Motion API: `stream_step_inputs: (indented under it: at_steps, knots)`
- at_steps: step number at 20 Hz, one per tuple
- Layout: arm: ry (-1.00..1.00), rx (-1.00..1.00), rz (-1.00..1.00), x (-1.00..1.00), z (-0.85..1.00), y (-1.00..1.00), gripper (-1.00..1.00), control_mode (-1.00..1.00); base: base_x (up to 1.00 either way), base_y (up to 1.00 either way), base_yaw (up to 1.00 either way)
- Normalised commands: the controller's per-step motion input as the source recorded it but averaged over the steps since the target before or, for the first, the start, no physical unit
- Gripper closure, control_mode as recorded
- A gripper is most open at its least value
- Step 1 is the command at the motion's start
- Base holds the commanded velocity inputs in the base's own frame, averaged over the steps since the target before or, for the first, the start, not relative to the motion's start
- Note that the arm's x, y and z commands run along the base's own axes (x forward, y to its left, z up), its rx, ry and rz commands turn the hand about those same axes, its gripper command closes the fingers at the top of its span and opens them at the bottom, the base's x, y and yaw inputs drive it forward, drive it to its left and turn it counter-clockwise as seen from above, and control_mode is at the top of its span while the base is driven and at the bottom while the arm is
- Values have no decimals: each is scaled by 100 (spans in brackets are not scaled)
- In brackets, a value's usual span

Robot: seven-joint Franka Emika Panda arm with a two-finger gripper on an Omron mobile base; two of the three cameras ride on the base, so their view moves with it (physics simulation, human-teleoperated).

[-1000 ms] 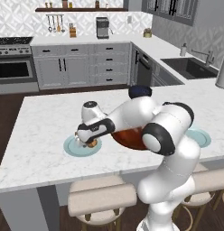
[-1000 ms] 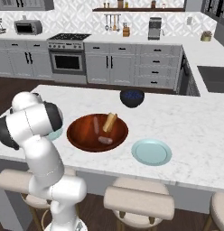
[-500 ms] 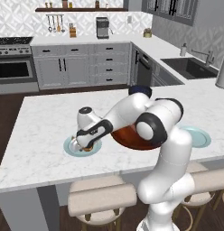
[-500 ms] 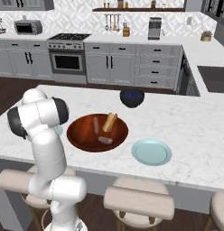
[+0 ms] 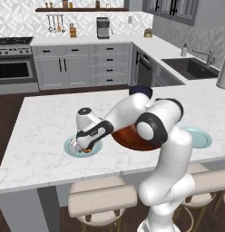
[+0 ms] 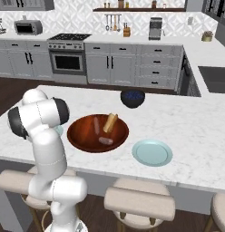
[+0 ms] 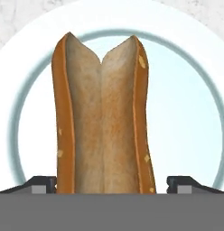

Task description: Place one bun and one sausage from the bowl on each plate.

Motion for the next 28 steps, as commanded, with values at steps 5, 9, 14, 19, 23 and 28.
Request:
stream_step_inputs:
  at_steps: [5, 9, 14, 19, 23, 28]
  knots:
    - [-12, 0, 3, -8, 42, -5, -100, -100, 0, 0, 0]
    - [-14, 0, 1, -18, 76, -40, -100, -100, 0, 0, 0]
    - [-10, 0, -2, -3, 51, -88, -100, -100, 0, 0, 0]
    - [-12, 0, -10, 0, 42, -94, -100, -100, 0, 0, 0]
    - [-8, 0, -14, 0, 43, -99, -100, -100, 0, 0, 0]
    - [-2, 0, -23, 0, 26, -95, -100, -100, 0, 0, 0]
